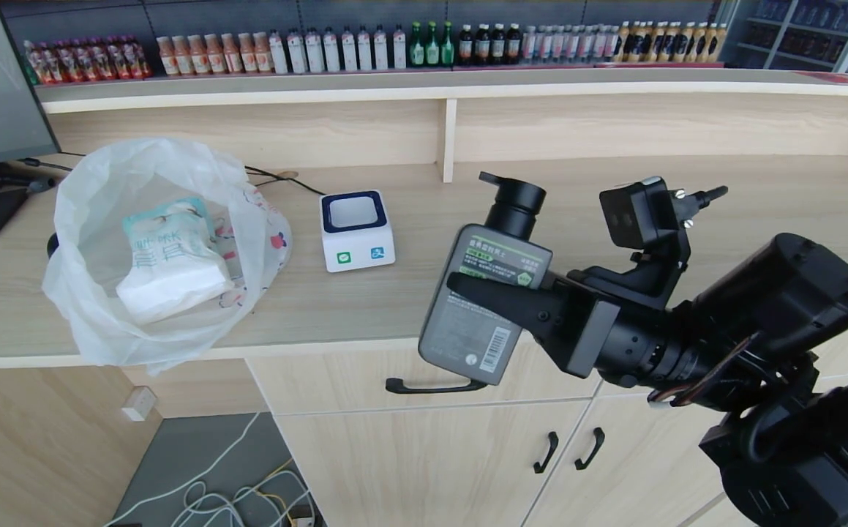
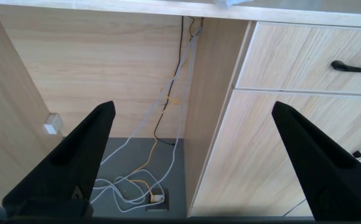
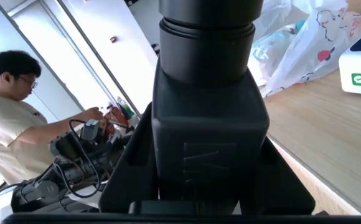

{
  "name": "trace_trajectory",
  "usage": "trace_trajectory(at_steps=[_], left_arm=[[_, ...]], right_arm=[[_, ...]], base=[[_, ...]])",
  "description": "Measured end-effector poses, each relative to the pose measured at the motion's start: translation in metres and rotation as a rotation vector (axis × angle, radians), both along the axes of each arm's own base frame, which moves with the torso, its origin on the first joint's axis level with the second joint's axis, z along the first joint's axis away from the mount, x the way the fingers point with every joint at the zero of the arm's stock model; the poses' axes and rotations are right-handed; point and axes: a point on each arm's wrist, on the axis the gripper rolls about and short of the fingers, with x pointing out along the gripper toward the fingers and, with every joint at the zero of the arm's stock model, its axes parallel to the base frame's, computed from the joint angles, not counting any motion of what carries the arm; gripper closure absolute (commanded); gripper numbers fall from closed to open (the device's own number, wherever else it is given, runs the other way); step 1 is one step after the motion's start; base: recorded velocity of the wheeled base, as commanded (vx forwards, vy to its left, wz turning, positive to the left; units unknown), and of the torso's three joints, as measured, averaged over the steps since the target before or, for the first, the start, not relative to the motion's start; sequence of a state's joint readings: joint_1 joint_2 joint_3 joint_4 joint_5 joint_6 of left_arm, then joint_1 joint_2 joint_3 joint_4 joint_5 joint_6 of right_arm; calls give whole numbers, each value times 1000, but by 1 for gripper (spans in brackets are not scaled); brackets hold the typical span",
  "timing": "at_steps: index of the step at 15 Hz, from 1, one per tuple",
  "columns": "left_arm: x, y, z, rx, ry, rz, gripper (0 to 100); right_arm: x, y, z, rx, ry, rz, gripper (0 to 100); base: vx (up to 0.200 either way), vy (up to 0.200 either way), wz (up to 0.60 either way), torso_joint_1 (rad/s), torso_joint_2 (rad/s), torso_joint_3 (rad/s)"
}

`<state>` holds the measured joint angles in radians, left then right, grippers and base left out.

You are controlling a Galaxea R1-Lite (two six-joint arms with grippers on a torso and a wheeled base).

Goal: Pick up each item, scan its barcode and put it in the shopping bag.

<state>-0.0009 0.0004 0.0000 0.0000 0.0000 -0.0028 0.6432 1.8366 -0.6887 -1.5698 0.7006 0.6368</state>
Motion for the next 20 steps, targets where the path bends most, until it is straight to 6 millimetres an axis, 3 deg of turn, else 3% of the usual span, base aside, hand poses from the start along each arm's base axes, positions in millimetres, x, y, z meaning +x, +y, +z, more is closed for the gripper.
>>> trace_trajectory(at_steps=[7,14,20], left_arm=[[0,0,0,0,0,1,0],[0,0,0,0,0,0,0],[0,0,0,0,0,1,0]], right_arm=[[-12,-10,8,13,-41,-44,100],[-47,-47,9,39,-97,-458,100],[-54,-61,21,15,-244,-818,100]], base=[[0,0,0,0,0,0],[0,0,0,0,0,0],[0,0,0,0,0,0]])
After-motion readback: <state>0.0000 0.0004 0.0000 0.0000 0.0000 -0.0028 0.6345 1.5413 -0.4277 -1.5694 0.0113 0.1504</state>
